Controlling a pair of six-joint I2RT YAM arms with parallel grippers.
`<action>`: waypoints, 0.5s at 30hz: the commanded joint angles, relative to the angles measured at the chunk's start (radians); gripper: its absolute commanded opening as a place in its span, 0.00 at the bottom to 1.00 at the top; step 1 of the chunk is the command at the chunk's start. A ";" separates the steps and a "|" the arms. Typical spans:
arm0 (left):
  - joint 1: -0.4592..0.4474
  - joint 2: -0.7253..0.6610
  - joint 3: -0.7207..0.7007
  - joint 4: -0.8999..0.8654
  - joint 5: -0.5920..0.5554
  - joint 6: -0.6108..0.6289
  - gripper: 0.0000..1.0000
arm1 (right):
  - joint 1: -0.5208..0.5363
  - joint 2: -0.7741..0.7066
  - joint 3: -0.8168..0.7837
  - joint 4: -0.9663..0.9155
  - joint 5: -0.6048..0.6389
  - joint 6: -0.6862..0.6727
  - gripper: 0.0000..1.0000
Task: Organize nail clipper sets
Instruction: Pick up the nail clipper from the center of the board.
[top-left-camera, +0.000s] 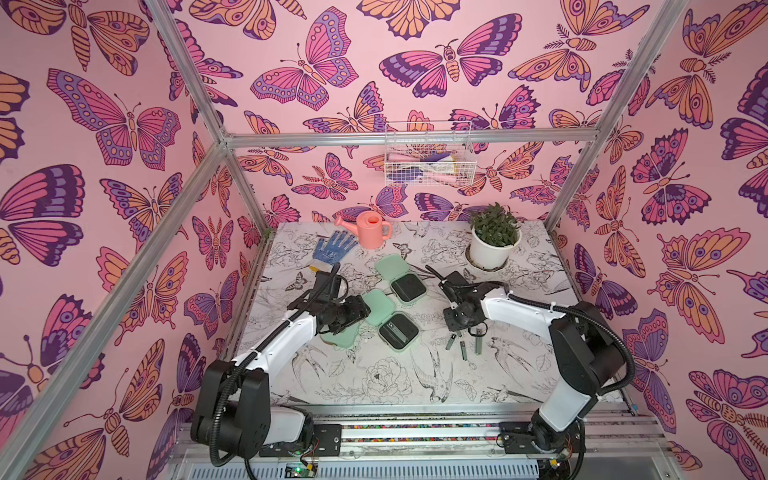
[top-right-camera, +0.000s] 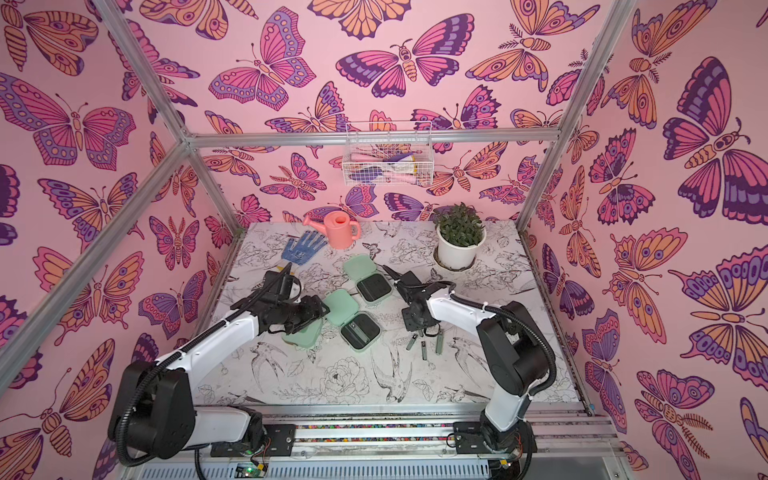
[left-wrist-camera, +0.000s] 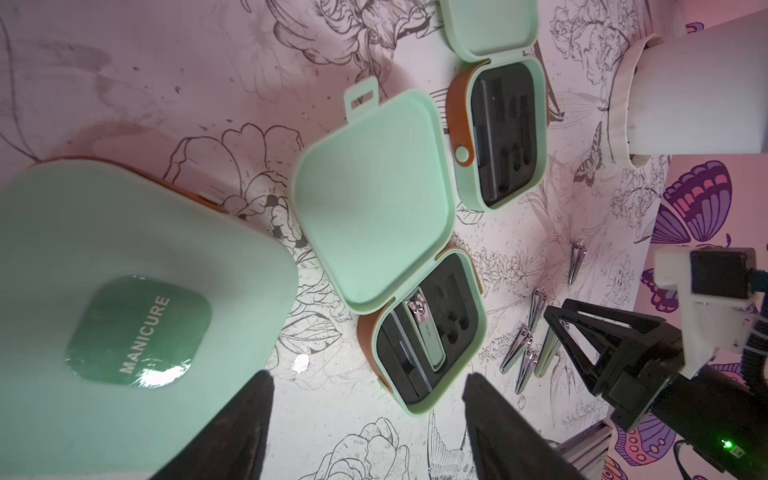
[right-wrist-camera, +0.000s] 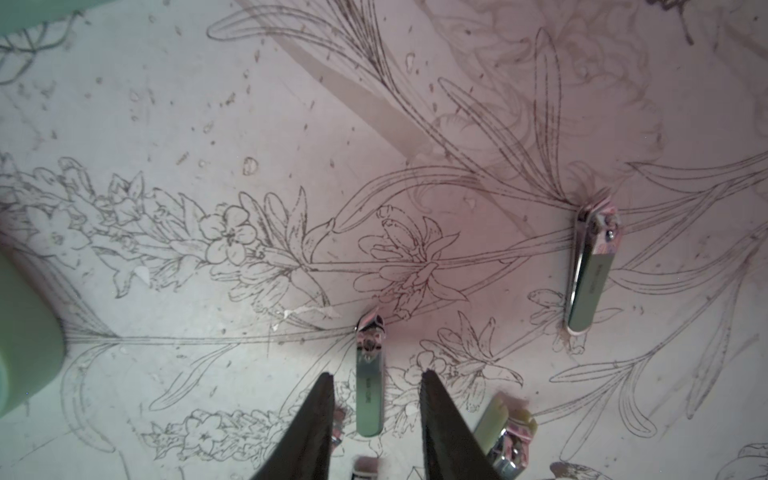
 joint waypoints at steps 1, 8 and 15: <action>0.007 0.009 -0.013 0.010 0.021 0.009 0.74 | -0.014 0.024 -0.026 0.023 -0.015 -0.008 0.37; 0.006 0.013 -0.011 0.010 0.021 0.005 0.74 | -0.023 0.043 -0.056 0.049 -0.040 0.001 0.33; 0.007 0.018 -0.007 0.010 0.025 0.003 0.73 | -0.024 0.034 -0.092 0.065 -0.058 0.028 0.27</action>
